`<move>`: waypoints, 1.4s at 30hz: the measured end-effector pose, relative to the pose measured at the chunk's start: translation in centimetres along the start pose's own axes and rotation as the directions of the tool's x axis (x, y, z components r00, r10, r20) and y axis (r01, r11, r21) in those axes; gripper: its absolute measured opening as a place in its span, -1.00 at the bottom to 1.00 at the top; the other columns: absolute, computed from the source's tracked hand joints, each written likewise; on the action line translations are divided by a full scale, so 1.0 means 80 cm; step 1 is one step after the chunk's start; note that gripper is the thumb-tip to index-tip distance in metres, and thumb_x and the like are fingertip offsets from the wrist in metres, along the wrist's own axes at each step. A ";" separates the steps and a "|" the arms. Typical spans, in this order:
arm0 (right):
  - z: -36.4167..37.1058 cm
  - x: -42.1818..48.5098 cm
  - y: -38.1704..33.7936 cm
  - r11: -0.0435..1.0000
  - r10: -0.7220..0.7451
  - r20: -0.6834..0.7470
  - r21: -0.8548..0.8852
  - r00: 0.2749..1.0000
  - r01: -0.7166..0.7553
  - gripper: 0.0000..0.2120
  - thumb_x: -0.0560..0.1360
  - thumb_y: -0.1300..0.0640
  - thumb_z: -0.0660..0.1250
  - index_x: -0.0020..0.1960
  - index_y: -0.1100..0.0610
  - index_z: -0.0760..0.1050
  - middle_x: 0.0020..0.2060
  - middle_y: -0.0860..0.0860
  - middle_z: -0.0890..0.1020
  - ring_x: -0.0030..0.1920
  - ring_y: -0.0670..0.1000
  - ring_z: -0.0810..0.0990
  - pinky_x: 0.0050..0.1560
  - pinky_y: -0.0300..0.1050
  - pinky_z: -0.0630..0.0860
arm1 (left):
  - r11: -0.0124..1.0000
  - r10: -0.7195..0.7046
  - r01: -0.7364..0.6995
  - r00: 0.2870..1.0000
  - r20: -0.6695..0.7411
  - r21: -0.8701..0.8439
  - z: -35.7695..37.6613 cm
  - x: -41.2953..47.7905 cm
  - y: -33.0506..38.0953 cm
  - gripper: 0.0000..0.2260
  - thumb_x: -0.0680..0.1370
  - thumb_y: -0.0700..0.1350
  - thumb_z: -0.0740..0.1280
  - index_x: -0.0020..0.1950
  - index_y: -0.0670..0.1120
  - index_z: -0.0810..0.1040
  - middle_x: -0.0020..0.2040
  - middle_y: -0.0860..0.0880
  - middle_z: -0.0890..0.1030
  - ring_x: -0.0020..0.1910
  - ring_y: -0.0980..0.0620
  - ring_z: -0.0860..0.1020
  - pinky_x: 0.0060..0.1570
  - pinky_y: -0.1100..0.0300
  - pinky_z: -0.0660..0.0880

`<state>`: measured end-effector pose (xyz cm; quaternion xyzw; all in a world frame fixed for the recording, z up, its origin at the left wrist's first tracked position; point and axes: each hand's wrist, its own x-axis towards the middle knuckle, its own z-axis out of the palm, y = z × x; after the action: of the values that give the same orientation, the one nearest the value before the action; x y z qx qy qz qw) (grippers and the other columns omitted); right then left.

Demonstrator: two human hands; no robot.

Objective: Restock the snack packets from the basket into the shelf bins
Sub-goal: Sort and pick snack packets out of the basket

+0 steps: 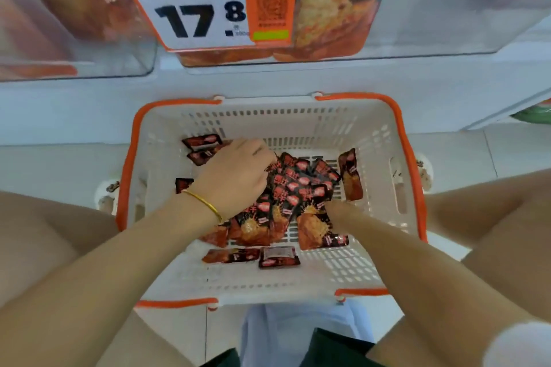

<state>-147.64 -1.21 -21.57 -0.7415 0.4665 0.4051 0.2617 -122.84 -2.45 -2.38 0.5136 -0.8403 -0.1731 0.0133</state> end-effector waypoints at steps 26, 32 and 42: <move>-0.249 -0.390 0.043 0.311 -0.025 -0.711 0.662 0.703 0.681 -0.82 0.43 0.26 0.40 0.01 0.15 0.51 -0.18 -0.02 0.67 -0.16 -0.05 0.66 -0.17 -0.12 0.63 | 0.850 -0.129 -0.020 0.961 -0.244 -0.527 -0.186 -0.008 0.118 -0.88 0.50 -0.30 0.36 -0.15 -0.10 0.48 -0.27 0.13 0.46 -0.29 0.29 0.44 -0.26 0.49 0.34; -0.319 -0.462 0.057 0.394 0.307 -0.877 0.471 0.371 0.789 -0.78 0.46 0.29 0.39 0.02 0.15 0.41 -0.31 0.03 0.59 -0.43 -0.03 0.56 -0.51 -0.16 0.49 | 0.849 -0.163 -0.188 0.795 -0.584 -0.493 -0.251 0.004 0.144 -0.85 0.52 -0.28 0.31 -0.10 -0.01 0.51 -0.21 0.12 0.51 -0.22 0.26 0.49 -0.10 0.32 0.45; -0.446 -0.375 0.092 0.895 0.333 -0.889 0.403 0.315 0.192 -0.68 0.51 0.21 0.33 0.22 0.25 0.37 0.10 0.22 0.52 0.07 0.20 0.51 -0.10 -0.01 0.43 | 0.971 -0.013 0.147 0.822 -0.569 0.190 -0.262 0.055 0.117 -0.55 0.59 0.09 0.04 0.40 -0.07 0.38 0.47 -0.09 0.29 0.48 -0.07 0.19 0.42 -0.08 0.09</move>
<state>-148.69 -17.33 22.77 -0.7341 0.6408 -0.2098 0.0801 -128.75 -8.23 19.51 0.5749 -0.7903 0.0826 0.1951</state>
